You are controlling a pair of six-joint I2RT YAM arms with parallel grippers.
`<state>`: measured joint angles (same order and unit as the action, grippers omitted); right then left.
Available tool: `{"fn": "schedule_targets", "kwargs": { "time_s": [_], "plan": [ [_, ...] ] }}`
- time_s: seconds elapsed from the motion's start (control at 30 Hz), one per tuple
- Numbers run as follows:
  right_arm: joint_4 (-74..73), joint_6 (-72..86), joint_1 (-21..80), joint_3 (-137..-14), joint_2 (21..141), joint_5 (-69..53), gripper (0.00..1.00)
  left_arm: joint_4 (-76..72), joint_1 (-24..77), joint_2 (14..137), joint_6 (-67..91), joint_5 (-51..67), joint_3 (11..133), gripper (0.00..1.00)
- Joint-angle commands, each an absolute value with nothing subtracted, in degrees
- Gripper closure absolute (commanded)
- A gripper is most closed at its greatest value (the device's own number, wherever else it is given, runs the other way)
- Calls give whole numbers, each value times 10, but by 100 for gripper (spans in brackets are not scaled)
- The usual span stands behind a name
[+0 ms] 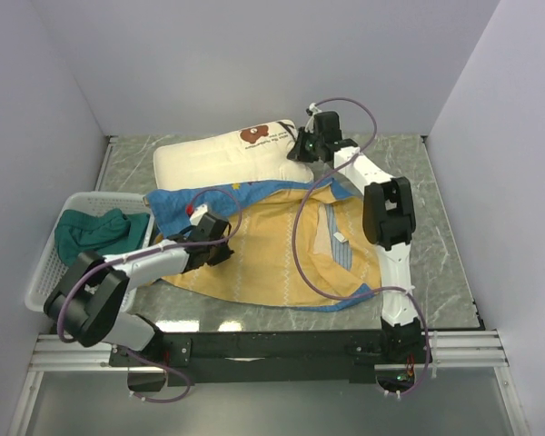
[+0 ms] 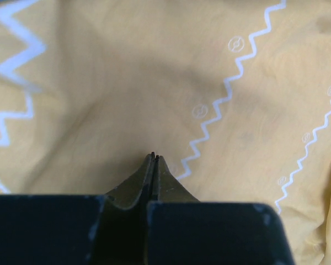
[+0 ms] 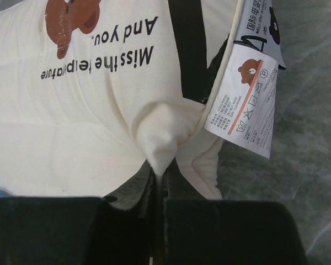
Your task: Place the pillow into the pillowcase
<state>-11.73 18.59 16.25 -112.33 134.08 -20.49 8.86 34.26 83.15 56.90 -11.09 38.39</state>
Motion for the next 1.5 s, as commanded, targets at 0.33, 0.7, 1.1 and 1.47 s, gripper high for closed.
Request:
{"fn": "schedule_targets", "kwargs": {
  "time_s": [0.33,0.7,1.1,1.47],
  "plan": [
    [-294,222,131,-1193,1097,40,100,83,356,752,611,-128,315,99],
    [-283,264,26,-1021,1000,62,100,79,374,737,624,-129,295,99],
    [-143,316,20,-755,769,74,100,128,344,834,612,-169,407,72],
    [-162,352,20,-888,727,60,100,125,218,1048,599,-127,582,80]
  ]
}}
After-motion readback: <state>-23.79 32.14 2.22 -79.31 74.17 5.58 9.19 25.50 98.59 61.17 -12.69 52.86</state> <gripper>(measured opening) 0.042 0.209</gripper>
